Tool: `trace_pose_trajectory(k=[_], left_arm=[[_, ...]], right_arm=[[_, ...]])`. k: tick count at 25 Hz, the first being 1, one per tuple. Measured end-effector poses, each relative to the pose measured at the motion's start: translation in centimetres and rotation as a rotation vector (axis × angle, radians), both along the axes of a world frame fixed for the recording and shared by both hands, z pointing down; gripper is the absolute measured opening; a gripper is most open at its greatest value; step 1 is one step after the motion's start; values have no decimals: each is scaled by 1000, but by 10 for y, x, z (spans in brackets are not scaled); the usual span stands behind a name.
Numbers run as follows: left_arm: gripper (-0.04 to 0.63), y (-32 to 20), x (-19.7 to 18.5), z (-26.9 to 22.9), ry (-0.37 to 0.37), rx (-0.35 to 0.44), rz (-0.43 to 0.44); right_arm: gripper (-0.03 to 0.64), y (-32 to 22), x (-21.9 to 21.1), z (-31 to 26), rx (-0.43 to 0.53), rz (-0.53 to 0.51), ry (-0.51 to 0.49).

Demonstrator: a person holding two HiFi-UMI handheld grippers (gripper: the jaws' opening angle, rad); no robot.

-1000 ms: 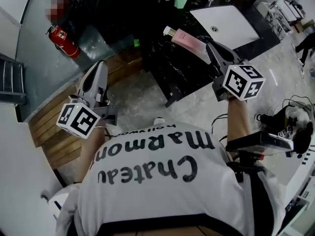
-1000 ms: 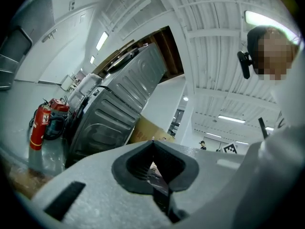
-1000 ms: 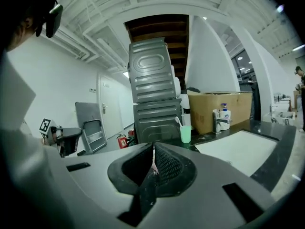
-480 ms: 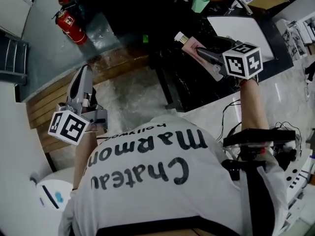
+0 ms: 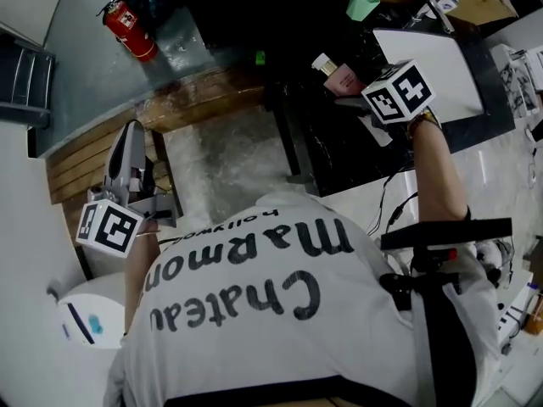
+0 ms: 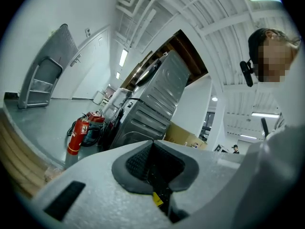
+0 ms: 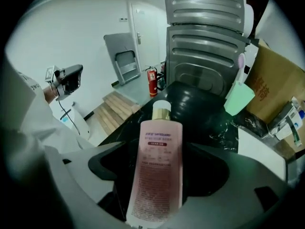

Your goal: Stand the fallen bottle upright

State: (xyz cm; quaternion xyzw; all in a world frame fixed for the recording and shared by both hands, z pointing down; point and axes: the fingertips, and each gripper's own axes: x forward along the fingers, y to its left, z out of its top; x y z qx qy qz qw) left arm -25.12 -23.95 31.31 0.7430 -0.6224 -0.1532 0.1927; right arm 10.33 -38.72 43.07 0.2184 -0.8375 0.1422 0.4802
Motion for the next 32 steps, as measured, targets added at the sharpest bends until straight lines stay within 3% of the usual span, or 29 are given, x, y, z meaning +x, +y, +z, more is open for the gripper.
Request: trace_pose_trajectory(k=[4, 16, 21, 32], left_arm=[[14, 3, -3, 1, 1, -3, -15], [14, -1, -4, -1, 15, 25, -23], [14, -6, -6, -1, 55, 40, -19], [14, -4, 2, 8, 32, 14, 7]], right_arm=[[331, -1, -2, 14, -8, -46, 75], [330, -5, -3, 32, -154, 33, 49], [330, -6, -5, 36, -102, 25, 113], [328, -8, -6, 35, -52, 0, 53]])
